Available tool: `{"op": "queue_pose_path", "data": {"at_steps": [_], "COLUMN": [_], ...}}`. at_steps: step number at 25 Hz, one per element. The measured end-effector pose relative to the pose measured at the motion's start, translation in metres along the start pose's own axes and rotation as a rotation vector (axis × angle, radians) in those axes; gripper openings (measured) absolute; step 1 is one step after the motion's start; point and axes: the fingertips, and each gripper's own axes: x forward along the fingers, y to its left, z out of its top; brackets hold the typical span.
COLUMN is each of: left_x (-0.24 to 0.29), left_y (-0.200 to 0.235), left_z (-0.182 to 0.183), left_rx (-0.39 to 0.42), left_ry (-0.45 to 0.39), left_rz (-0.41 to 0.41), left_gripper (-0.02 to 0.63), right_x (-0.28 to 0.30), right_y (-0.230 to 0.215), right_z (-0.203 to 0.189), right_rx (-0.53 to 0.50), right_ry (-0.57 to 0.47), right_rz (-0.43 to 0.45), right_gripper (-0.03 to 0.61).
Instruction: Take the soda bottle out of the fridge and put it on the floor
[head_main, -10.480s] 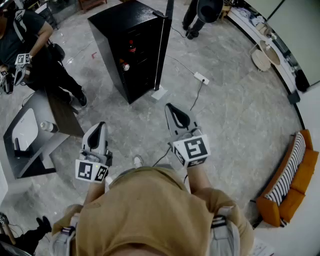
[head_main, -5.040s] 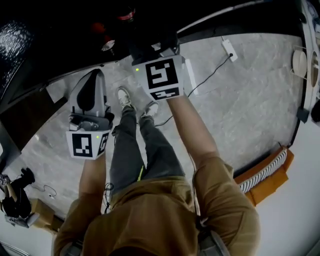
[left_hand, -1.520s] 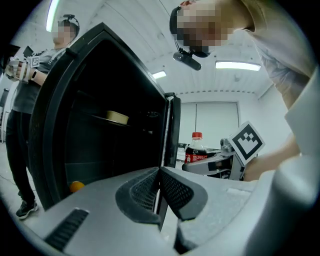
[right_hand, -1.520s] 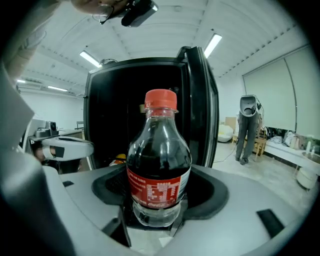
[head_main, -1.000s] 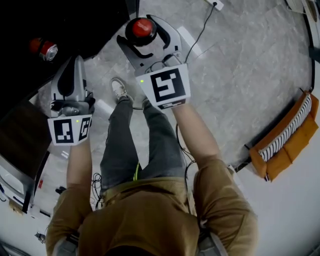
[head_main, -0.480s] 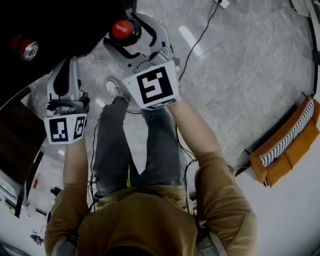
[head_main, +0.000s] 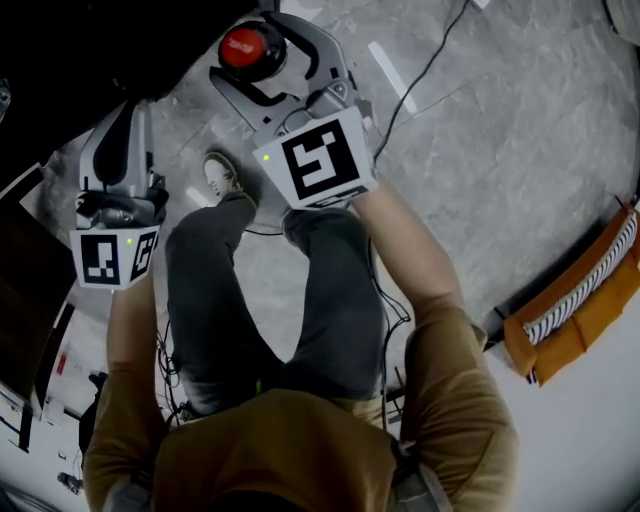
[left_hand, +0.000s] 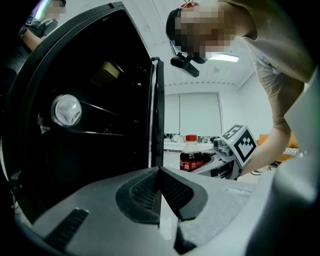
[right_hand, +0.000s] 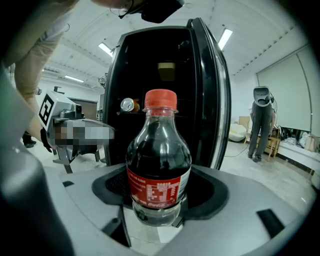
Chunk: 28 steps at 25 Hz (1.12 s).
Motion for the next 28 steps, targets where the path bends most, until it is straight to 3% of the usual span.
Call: {"op": "queue_pose_path", "data": {"at_steps": [6, 11, 19, 28], "left_x": [0.009, 0.023, 0.041, 0.055], "left_y": [0.01, 0.01, 0.021, 0.026], "left_z": [-0.073, -0.138, -0.253, -0.322], "left_rx": [0.043, 0.169, 0.157, 0.206], "left_ry": [0.017, 0.01, 0.036, 0.07], "left_rz": [-0.024, -0.052, -0.06, -0.072], "left_gripper": [0.002, 0.002, 0.002, 0.002], "right_x": [0.029, 0.061, 0.119, 0.151], "right_y": [0.012, 0.025, 0.039, 0.055], "right_z": [-0.073, -0.128, -0.212, -0.269], "right_rx": [-0.03, -0.107, -0.152, -0.159], "right_ry": [0.018, 0.019, -0.013, -0.037], "right_rz": [0.049, 0.097, 0.2, 0.277], "right_gripper": [0.299, 0.299, 0.299, 0.299]}}
